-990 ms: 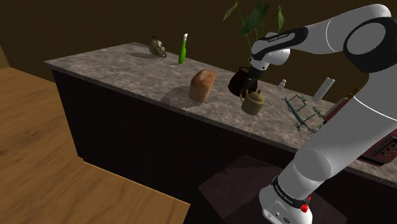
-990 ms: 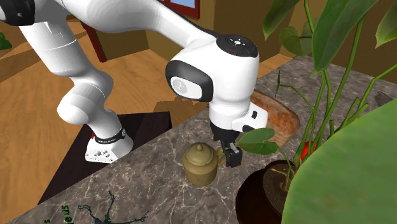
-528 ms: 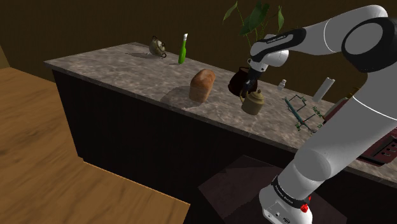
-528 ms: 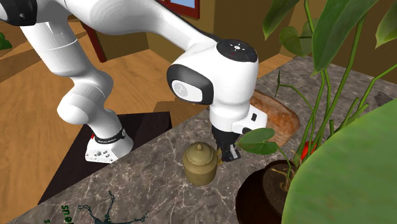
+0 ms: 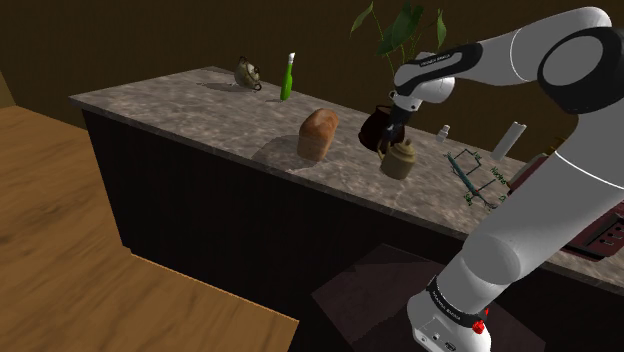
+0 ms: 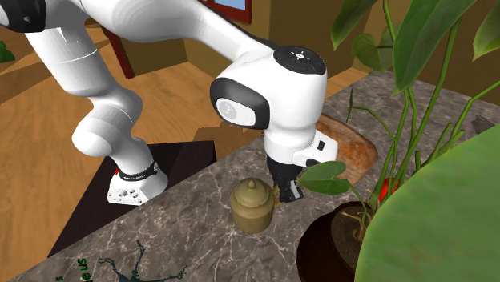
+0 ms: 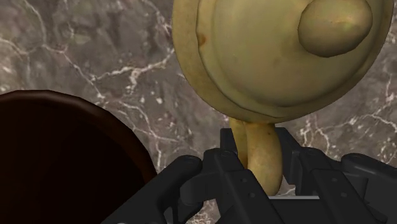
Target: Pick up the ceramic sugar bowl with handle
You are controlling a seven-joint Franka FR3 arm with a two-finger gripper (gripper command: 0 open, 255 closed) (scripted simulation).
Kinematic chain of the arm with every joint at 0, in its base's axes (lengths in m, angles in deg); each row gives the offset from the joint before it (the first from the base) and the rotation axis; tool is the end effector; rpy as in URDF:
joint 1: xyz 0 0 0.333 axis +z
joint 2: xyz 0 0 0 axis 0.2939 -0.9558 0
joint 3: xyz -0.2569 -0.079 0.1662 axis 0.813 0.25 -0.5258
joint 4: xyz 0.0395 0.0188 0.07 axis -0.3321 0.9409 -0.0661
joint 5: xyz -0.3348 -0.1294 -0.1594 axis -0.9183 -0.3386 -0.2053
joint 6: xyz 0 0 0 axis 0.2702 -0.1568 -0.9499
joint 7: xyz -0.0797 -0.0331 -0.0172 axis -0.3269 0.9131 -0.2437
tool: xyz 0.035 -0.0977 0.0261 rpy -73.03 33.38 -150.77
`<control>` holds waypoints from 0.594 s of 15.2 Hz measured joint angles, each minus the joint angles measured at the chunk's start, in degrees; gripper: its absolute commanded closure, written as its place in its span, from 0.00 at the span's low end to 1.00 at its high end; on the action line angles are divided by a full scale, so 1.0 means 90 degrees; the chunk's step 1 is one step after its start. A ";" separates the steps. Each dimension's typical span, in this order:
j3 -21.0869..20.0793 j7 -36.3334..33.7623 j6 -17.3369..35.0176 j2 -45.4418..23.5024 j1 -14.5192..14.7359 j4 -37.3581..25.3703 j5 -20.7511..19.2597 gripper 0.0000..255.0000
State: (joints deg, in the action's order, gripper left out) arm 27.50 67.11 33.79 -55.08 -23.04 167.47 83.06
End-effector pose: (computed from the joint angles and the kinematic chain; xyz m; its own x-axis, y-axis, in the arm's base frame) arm 0.4616 -0.2549 0.4207 0.9708 0.2337 0.0540 0.2360 -0.9708 -0.0428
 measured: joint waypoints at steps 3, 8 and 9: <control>-0.0008 -0.0050 -0.0221 0.0123 -0.0002 -0.0110 -0.0062 1.00; -0.0023 -0.0111 -0.0668 0.0228 0.0001 -0.0463 -0.0116 1.00; -0.0037 -0.0144 -0.0740 0.0270 0.0009 -0.0498 -0.0134 1.00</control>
State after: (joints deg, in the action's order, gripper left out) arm 27.17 65.81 27.13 -52.65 -22.96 162.99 81.85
